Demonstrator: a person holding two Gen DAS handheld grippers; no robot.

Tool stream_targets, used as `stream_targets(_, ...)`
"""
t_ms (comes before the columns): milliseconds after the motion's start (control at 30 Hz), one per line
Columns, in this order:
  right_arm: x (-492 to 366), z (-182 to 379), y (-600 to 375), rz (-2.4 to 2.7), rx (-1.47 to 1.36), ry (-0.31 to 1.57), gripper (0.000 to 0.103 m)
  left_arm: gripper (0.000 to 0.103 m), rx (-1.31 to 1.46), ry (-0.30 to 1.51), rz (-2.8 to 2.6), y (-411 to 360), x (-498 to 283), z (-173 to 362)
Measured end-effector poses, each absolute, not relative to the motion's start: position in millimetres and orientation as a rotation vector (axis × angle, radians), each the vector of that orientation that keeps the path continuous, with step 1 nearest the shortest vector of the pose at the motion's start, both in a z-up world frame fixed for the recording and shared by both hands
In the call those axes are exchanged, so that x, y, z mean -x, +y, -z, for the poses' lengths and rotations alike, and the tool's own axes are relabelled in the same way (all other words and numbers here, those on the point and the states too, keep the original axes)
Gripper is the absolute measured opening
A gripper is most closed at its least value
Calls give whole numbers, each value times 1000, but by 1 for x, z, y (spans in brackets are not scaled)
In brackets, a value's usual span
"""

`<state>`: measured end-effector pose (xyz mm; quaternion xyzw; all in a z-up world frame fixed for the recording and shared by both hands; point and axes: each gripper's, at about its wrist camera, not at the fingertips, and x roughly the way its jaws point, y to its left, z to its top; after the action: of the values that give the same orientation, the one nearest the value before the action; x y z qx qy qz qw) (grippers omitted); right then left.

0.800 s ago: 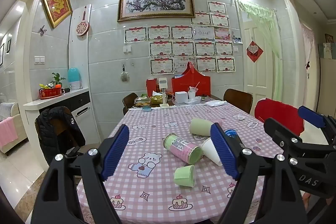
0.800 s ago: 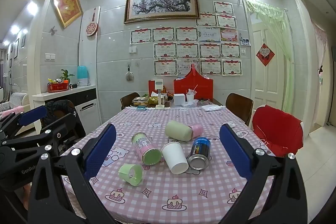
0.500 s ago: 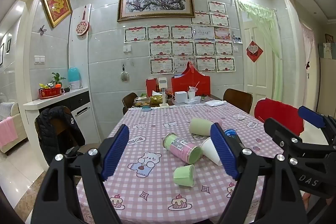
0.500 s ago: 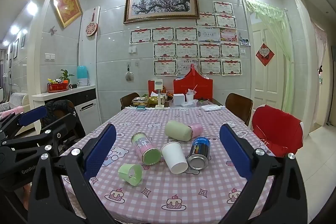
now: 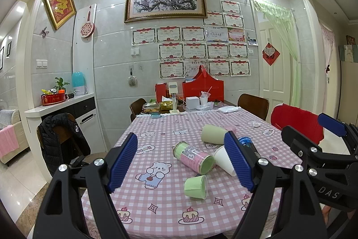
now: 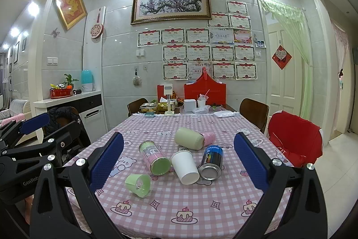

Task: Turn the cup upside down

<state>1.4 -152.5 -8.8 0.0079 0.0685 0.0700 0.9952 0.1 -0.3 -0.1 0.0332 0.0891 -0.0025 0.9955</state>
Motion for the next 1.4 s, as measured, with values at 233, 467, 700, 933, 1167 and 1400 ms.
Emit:
stream_targets(233,-2,9,-153,-140,-15,137,95,79,-67,179,5,0,0,0)
stream_targets(467,-1,9,-153,-140,-17,137,95,79,-67,179,5,0,0,0)
stream_targets(700,-1,9,-152,-140,-18,138,95,79,-68,179,5,0,0,0)
stream_targets(933,-1,8,-151,-138,-17,136,95,79,-69,179,6,0,0,0)
stream_targets(1167,-1,11,-158,-128,-21,139,95,79,-72,184,14,-9,-4,0)
stream_targets(1400,-8,15,-172,-106,-36,147,95,79,-88,196,33,-20,-16,5)
